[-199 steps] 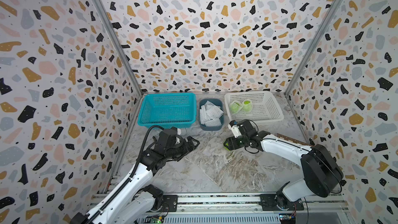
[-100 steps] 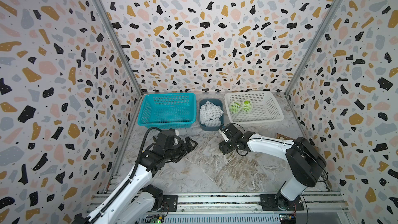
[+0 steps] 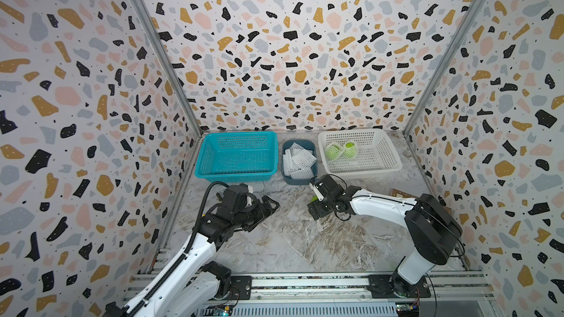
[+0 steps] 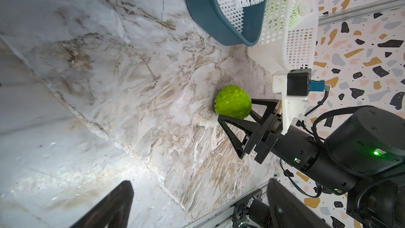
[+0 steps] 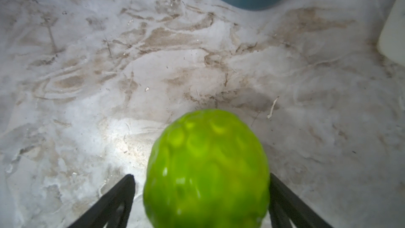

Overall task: Sleeve custard apples in foam nets
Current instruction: Place the custard apple at the center of the board.

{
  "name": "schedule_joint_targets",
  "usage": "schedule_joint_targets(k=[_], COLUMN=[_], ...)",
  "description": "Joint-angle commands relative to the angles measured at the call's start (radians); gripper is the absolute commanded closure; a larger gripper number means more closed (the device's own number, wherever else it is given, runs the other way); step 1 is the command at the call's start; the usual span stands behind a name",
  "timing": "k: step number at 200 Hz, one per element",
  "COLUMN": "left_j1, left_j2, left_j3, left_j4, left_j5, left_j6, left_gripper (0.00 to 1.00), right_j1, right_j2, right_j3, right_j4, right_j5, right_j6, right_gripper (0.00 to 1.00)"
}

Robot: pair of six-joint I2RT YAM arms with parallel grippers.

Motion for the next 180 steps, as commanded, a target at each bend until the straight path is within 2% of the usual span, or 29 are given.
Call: schedule_joint_targets(k=[1,58,98,138,180], left_j1=[0.004,0.005,0.005,0.005,0.003], left_j2=[-0.004,-0.006,0.002,0.100,0.319], left_j3=[-0.009,-0.001,0.032,0.116,0.299], left_j4=[0.023,0.010,-0.008,-0.001,0.003], left_j5=[0.009,0.001,-0.017,0.004,0.019], left_j6=[-0.002,-0.002,0.019,0.070,0.164], left_gripper=[0.06,0.07,0.09,0.22,0.39], right_j1=[0.002,0.002,-0.005,-0.019,-0.092], right_j2=[-0.054,-0.119,-0.243,-0.441,-0.628], right_j3=[0.021,0.013,-0.011,-0.136,-0.276], right_j4=[-0.024,-0.024,-0.023,0.076,0.136], right_j5=[0.013,0.003,0.010,-0.026,-0.126], right_j6=[-0.004,-0.004,0.000,0.016,0.058], right_gripper=[0.07,0.07,0.08,0.14,0.24])
